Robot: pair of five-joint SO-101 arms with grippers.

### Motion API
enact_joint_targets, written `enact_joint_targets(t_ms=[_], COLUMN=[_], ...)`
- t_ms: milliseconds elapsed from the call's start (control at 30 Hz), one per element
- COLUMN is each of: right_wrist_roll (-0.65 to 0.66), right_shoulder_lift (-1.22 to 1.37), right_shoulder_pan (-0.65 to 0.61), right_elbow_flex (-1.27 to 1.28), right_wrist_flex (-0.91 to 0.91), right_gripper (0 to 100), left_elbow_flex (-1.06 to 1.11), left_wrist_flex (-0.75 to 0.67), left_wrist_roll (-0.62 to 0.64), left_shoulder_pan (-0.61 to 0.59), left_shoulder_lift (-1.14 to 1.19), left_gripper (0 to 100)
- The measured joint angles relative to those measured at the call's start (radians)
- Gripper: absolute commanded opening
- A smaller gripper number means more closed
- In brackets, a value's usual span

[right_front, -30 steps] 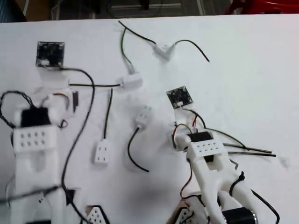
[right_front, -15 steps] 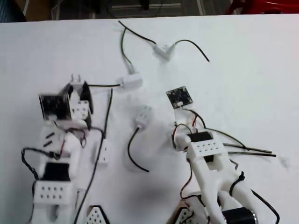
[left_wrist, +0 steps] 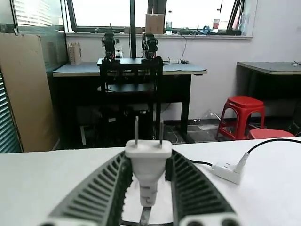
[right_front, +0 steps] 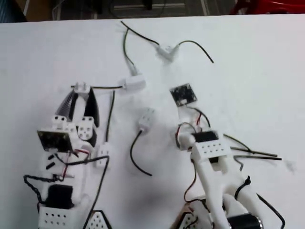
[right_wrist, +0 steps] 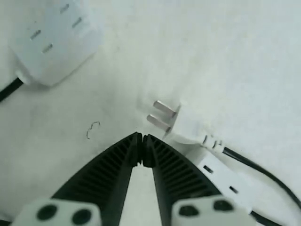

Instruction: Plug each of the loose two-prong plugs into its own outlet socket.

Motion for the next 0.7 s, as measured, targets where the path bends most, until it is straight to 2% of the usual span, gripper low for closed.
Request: enact_joint_targets(t_ms=[167,300,367,567,700], right_wrist_roll=[0.000,-0.002,-0.002,0.006,0.126], right_shoulder_lift=[-0.146,-0.308,-0.381,-0.546,-0.647], right_shoulder_pan=[-0.006,-0.106,-0.180,-0.382,-0.540], right_elbow_flex=[-0.282,-0.542,-0.618,-0.654,-0.612], right_wrist_flex=[0.255,0.423,0.462,0.502,0.502], right_gripper=[2.0,2.0,2.0,2.0,2.0], left_elbow_flex=[0.000,0.000,0.000,0.000,0.000], left_wrist_flex=[0.000,0.000,0.000,0.000,0.000], left_wrist_roll=[0.000,-0.008,-0.055,-0.203,-0.210], left_shoulder_pan=[0.107,0.238,0.308,0.453,0.489], left_shoulder_lift=[0.000,0.000,0.000,0.000,0.000], left_gripper=[2,2,2,2,2])
